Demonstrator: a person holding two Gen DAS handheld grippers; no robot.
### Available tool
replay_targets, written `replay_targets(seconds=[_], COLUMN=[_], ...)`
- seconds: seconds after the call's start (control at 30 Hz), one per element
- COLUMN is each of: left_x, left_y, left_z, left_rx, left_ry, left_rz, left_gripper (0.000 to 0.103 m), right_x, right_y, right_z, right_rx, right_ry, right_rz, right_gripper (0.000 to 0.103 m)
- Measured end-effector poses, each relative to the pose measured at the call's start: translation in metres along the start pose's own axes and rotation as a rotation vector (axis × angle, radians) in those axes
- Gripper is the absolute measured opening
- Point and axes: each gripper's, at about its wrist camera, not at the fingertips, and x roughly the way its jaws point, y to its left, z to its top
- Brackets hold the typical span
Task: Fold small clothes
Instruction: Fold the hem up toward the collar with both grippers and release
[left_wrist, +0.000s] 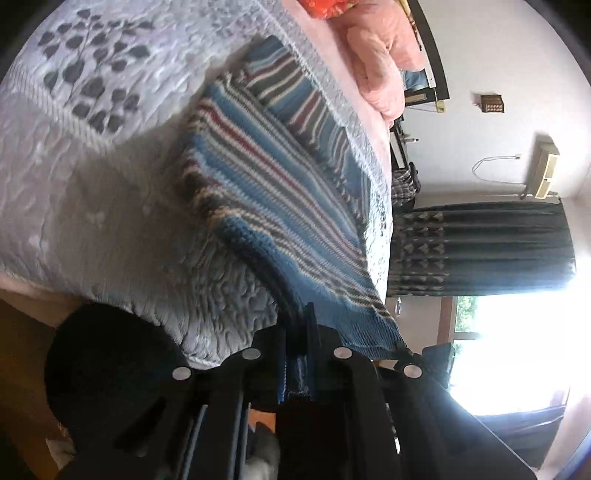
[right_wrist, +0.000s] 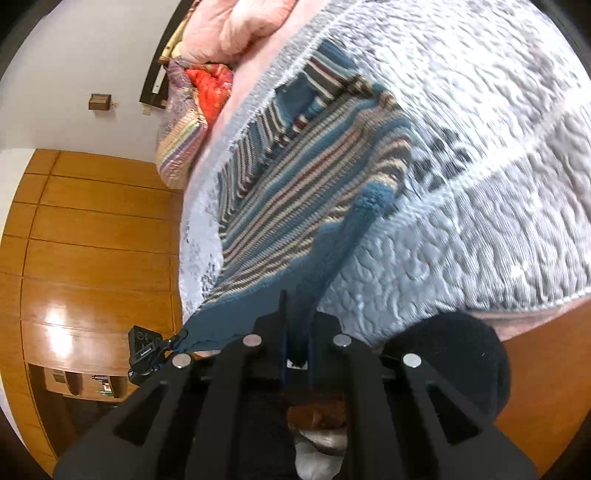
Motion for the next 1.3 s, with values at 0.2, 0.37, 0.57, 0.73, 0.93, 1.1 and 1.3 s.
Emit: replay_targets(seconds=[0.2,0.37,0.57,0.73,0.93,1.1,1.3], left_x=[0.000,0.010,0.040,0.080,0.132,0.151,0.128], left_y=[-0.014,-0.019,-0.020,-0.016,0.002,0.011,0.004], left_z=[0.026,0.059,0.114,0.170,0.220,0.238,0.235], left_rx=[-0.005,-0.026,-0.052,-0.068,-0.086,-0.067,0.045], left_ry=[-0.025,-0.036,-0.025,0.002,0.051,0.071,0.018], left_rz=[-0.015,-0.022,0.015,0.077,0.154,0.142,0.119], left_gripper=[0.008,0.008,0.008,0.008,0.009,0.019,0.049], right_x=[0.000,0.011,0.043,0.083,0.136,0.156,0.132], right_y=[0.017,0.030,0.027,0.013,-0.017,-0.038,-0.028], right_z=[0.029,0.063,0.118,0.169,0.216,0.241,0.254], right_rx=[-0.010,-0.031,-0.020,0.012,0.059,0.105,-0.008], right_ry=[-0.024,-0.021,-0.013,0.017,0.078,0.128,0.138], right_rz=[0.019,0.005,-0.028,-0.061,-0.102,-0.091,-0.035], right_gripper=[0.006,0.006,0.006,0.006,0.012,0.042,0.049])
